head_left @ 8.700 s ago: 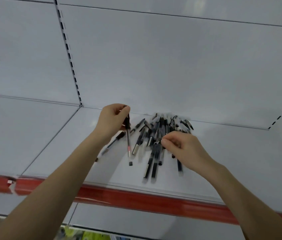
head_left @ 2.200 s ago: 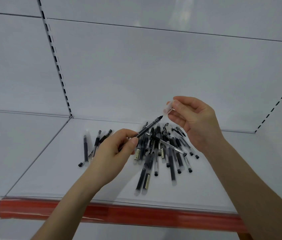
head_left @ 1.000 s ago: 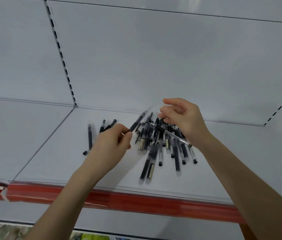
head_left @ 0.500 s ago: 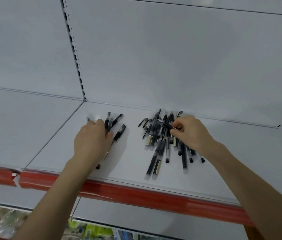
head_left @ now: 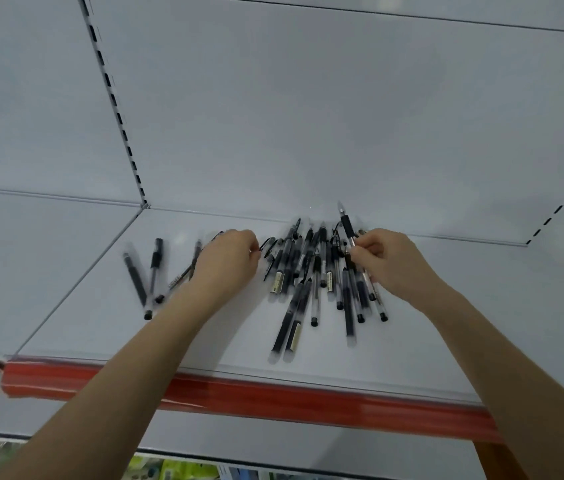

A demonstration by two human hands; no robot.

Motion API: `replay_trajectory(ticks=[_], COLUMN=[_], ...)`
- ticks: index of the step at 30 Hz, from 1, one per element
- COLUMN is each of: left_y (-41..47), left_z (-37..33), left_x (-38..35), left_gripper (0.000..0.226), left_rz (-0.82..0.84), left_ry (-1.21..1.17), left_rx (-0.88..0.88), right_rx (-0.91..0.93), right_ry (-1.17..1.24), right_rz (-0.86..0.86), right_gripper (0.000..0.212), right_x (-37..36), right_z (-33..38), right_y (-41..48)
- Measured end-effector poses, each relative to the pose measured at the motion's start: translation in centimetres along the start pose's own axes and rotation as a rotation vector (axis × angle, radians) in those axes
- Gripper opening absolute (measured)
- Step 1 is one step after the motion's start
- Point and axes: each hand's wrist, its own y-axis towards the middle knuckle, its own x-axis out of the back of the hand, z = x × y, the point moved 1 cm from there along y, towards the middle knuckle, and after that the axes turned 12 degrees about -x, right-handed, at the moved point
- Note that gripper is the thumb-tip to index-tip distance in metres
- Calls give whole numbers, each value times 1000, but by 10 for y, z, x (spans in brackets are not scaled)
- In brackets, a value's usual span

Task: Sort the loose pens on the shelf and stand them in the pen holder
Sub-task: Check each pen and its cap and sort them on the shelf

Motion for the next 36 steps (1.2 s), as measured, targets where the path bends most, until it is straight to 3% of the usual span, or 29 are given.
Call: replay_trajectory(ticks=[6,10,14,17,21,24,36], left_y=[42,55,53,44,23,8,-19], left_z=[4,6,1,-1,-14,-21,-38], left_x=[-13,-17,-14,-6,23,40,56], left_gripper=[14,34,19,29,20,9,9], left_rz=[82,203,319,192,-120,-230,-296], left_ry=[19,2,7,-170,-1006,-1295,-1285], left_rx=[43,15,9,20,188,191,61], right_rx=[-11,-40,-29,35,196,266,284], right_ry=[17,54,81,113,186,177,69], right_rz=[71,59,40,-16,-33,9,11], right_gripper=[6,17,21,28,38,34,24], right_x=[4,6,6,8,12,9,-3], right_z=[-6,-9,-7,0,21,36,50], right_y=[-18,-24,-27,-32,-48,-60,-70])
